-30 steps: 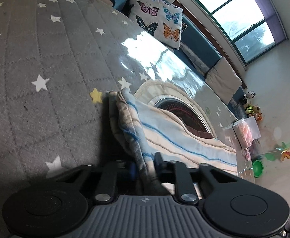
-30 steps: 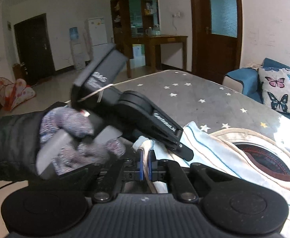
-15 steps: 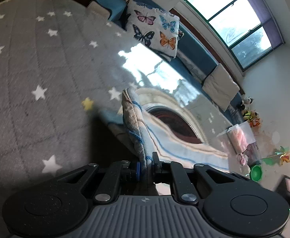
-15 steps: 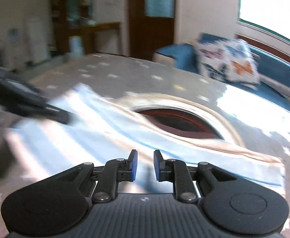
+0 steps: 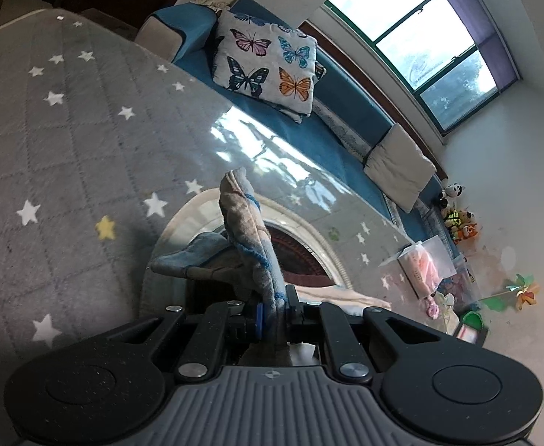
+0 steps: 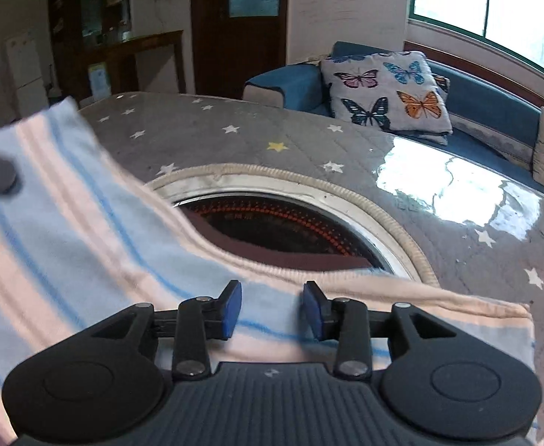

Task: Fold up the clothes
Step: 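Grasp the folded shirt edge with the left gripper and lift it while the right gripper holds the other edge, then fold the lifted shirt half over onto the rest with the left gripper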

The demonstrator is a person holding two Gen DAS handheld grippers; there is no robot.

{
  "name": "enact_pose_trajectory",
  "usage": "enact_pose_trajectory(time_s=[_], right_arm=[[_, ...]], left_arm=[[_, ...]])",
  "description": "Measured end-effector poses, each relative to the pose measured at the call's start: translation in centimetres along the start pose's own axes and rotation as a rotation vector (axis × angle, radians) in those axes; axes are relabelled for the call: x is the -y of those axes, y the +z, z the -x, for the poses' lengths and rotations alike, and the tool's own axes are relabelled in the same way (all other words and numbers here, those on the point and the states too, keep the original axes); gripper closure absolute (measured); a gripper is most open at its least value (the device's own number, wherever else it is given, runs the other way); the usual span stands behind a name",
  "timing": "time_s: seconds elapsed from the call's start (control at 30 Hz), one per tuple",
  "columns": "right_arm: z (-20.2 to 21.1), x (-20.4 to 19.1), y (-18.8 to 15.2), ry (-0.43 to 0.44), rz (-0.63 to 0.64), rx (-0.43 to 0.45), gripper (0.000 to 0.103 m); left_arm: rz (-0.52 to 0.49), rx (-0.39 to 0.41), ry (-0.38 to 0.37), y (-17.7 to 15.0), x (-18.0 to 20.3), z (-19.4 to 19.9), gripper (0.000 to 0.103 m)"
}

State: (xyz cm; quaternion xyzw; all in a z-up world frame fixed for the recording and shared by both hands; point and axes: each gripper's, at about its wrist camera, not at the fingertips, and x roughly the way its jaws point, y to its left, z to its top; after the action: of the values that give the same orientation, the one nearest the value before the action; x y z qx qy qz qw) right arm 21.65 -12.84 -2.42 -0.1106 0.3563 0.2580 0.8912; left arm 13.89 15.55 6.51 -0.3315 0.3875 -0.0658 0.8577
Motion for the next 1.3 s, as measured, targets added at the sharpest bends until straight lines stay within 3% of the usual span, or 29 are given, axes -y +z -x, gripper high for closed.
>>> enact_pose_trajectory(time_s=[0.1, 0.6, 0.7, 0.93, 1.3], right_arm=[[1.9, -0.3, -1.0, 0.020, 0.035, -0.016, 0.057], [8.4, -0.3, -6.4, 0.090, 0.091, -0.028, 0.052], [10.1, 1.0, -7.4, 0.083, 0.065, -0.012, 0.046], [13.5, 4.9, -9.4, 0.032, -0.020, 0.040, 0.018], [15.2, 8.8, -12.0, 0.012, -0.116, 0.054, 0.011]], left_arm=[[0.001, 0.003, -0.008, 0.2, 1.3, -0.1, 0.092], [-0.085, -0.019, 0.003, -0.2, 11.1, -3.6, 0.092], [-0.087, -0.046, 0.011, -0.8, 12.7, -5.5, 0.092], [-0.116, -0.112, 0.030, -2.8, 16.2, -9.6, 0.092], [-0.156, -0.180, 0.074, -4.8, 20.8, -15.1, 0.091]])
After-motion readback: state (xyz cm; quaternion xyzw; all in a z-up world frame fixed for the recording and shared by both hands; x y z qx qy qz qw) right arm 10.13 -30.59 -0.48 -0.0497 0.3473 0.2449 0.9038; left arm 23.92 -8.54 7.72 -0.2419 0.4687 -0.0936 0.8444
